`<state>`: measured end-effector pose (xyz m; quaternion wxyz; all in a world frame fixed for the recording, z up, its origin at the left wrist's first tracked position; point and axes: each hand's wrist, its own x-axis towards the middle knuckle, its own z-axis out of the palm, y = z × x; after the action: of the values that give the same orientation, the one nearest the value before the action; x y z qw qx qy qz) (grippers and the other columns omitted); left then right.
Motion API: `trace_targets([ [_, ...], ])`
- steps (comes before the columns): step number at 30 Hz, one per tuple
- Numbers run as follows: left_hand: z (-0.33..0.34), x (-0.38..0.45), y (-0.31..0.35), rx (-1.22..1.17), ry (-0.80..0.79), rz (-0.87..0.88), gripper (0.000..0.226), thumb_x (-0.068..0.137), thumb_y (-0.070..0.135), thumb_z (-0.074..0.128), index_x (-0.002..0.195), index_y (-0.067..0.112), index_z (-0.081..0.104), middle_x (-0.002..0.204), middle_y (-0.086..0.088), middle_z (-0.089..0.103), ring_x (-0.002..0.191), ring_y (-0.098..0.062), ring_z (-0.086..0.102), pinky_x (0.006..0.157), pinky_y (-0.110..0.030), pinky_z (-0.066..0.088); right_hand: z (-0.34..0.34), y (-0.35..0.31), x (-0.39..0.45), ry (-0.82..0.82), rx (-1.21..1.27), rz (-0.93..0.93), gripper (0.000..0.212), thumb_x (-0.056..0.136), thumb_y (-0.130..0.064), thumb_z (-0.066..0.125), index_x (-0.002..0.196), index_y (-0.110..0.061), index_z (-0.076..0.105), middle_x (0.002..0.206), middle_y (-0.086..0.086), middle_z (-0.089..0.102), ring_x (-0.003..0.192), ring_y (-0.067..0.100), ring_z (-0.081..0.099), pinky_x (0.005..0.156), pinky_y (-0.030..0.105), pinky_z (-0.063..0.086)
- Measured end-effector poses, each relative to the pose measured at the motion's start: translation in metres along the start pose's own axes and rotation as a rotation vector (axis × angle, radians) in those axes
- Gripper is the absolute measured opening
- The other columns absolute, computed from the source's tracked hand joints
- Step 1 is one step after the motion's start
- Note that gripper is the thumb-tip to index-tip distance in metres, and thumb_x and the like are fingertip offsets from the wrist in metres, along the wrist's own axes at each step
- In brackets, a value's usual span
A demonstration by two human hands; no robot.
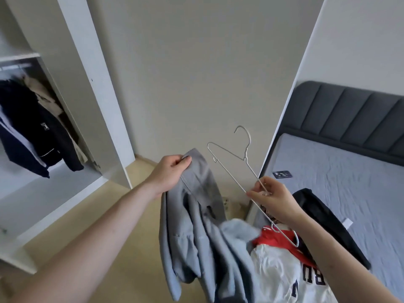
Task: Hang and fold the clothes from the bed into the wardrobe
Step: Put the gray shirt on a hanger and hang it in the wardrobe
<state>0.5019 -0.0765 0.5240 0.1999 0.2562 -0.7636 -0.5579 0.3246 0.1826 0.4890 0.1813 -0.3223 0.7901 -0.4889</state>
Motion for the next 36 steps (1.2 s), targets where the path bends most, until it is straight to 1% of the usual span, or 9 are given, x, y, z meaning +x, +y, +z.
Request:
trace_targets([
  [4,-0.011,0.015,-0.001,0.269,0.087,0.088,0.05,0.103,0.031,0.055,0.06,0.021,0.034,0.047,0.011,0.025,0.046,-0.007,0.025,0.046,-0.021,0.022,-0.018,-0.011,-0.012,-0.01,-0.075,-0.076,0.025,0.103,-0.038,0.057,0.084,-0.028,0.069,0.072,-0.011,0.07,0.054,0.009,0.049,0.056,0.02,0.04],
  [7,-0.027,0.028,-0.003,0.382,0.159,0.093,0.052,0.103,0.029,0.056,0.059,0.02,0.03,0.047,0.008,0.026,0.048,-0.01,0.027,0.049,-0.026,0.021,-0.032,-0.014,-0.023,-0.062,-0.076,-0.095,0.025,0.104,-0.039,0.054,0.091,-0.028,0.073,0.066,-0.006,0.063,0.05,0.018,0.047,0.052,0.03,0.037],
  [11,-0.048,0.041,-0.002,0.49,0.235,0.072,0.051,0.103,0.031,0.054,0.06,0.018,0.029,0.055,0.001,0.03,0.055,-0.018,0.03,0.054,-0.035,0.024,-0.041,-0.021,-0.035,-0.089,-0.134,-0.137,0.025,0.101,-0.044,0.054,0.096,-0.03,0.074,0.06,0.015,0.049,0.051,0.018,0.04,0.055,0.031,0.033],
  [15,-0.064,0.053,0.007,0.524,0.297,0.056,0.051,0.102,0.031,0.053,0.061,0.018,0.028,0.057,0.0,0.031,0.057,-0.02,0.031,0.054,-0.034,0.025,-0.041,-0.028,-0.041,-0.037,-0.148,-0.145,0.023,0.101,-0.042,0.054,0.094,-0.033,0.074,0.067,0.029,0.052,0.053,0.017,0.039,0.058,0.031,0.031],
  [21,-0.08,0.067,0.038,0.542,0.365,0.071,0.05,0.102,0.03,0.053,0.06,0.018,0.027,0.056,0.0,0.03,0.054,-0.017,0.03,0.052,-0.034,0.023,-0.042,-0.036,-0.041,-0.012,-0.113,-0.151,0.023,0.102,-0.038,0.055,0.092,-0.034,0.076,0.054,0.004,0.032,0.05,0.016,0.03,0.053,0.03,0.023],
  [26,-0.08,0.068,0.061,0.561,0.332,0.142,0.05,0.102,0.028,0.053,0.061,0.018,0.027,0.057,0.0,0.029,0.056,-0.019,0.028,0.053,-0.035,0.023,-0.037,-0.042,-0.035,-0.018,-0.144,-0.208,0.024,0.101,-0.044,0.055,0.092,-0.035,0.076,0.056,0.001,0.037,0.048,0.017,0.029,0.052,0.028,0.023],
  [30,-0.076,0.067,0.082,0.5,0.325,0.199,0.05,0.102,0.028,0.054,0.061,0.019,0.027,0.058,0.0,0.028,0.058,-0.02,0.028,0.055,-0.036,0.023,-0.023,-0.042,-0.029,-0.017,-0.167,-0.229,0.023,0.1,-0.042,0.056,0.092,-0.036,0.076,0.063,0.015,0.055,0.056,0.033,0.043,0.06,0.03,0.032],
  [33,-0.072,0.065,0.097,0.464,0.331,0.244,0.052,0.102,0.029,0.055,0.06,0.02,0.026,0.056,0.002,0.027,0.056,-0.019,0.027,0.054,-0.033,0.021,-0.012,-0.039,-0.023,0.027,-0.157,-0.219,0.02,0.1,-0.039,0.058,0.09,-0.037,0.075,0.053,-0.003,0.04,0.048,0.011,0.03,0.05,0.026,0.026],
  [36,-0.069,0.063,0.109,0.429,0.311,0.298,0.053,0.102,0.032,0.055,0.06,0.02,0.026,0.049,0.008,0.025,0.051,-0.012,0.024,0.048,-0.026,0.018,-0.001,-0.038,-0.019,0.063,-0.125,-0.182,0.022,0.1,-0.035,0.06,0.085,-0.032,0.076,0.049,-0.006,0.034,0.043,0.008,0.026,0.044,0.019,0.022],
])
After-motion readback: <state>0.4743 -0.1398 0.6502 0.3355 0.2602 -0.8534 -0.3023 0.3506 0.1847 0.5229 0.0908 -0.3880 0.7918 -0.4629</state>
